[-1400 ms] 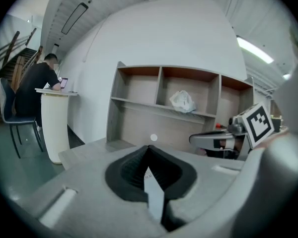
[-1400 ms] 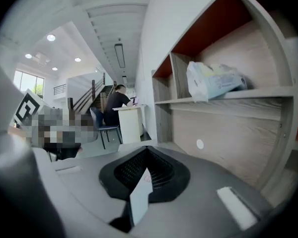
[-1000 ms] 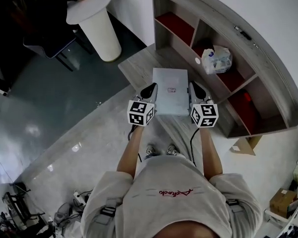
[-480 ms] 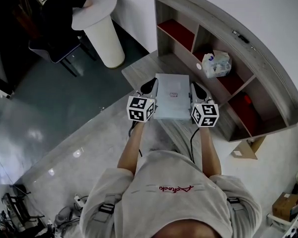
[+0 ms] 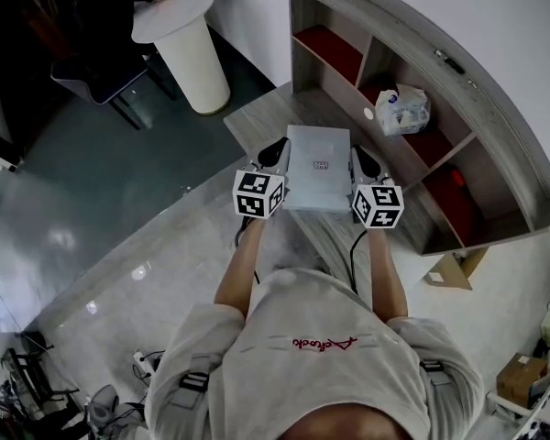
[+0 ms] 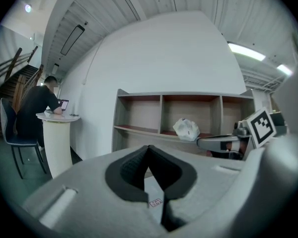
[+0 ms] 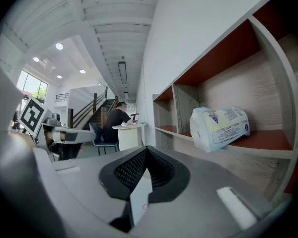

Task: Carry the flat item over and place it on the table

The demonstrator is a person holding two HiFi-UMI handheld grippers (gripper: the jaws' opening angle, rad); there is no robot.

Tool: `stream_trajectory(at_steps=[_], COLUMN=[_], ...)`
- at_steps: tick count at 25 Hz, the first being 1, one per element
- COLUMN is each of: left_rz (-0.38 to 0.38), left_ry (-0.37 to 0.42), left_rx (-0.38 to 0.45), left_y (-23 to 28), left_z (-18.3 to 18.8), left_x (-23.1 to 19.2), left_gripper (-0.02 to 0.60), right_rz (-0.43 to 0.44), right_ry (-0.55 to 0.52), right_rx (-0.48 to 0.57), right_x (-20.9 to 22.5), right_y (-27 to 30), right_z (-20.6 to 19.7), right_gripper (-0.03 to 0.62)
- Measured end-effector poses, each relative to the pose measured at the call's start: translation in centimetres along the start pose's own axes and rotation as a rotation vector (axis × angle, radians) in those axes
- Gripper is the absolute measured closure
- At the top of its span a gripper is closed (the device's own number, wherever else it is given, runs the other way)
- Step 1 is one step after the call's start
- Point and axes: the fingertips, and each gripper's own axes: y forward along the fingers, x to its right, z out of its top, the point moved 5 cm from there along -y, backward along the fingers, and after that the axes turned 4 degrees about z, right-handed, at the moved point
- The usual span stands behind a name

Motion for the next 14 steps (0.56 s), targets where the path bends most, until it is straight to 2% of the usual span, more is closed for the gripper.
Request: stream_trajectory(at_steps=[14], left_rz=[-0.006], left_ry=[-0.001], left_rx=[-0.024], left_y=[-0.5], left_z=[-1.6], left_x=[1.3], left_gripper=[0.581], right_rz=[0.011], right_ry=[0.002], right_rx=[-0.035], right_x=[-0.6], right_y=[-0.6], right_z=[-1.2], right_gripper=[0.588])
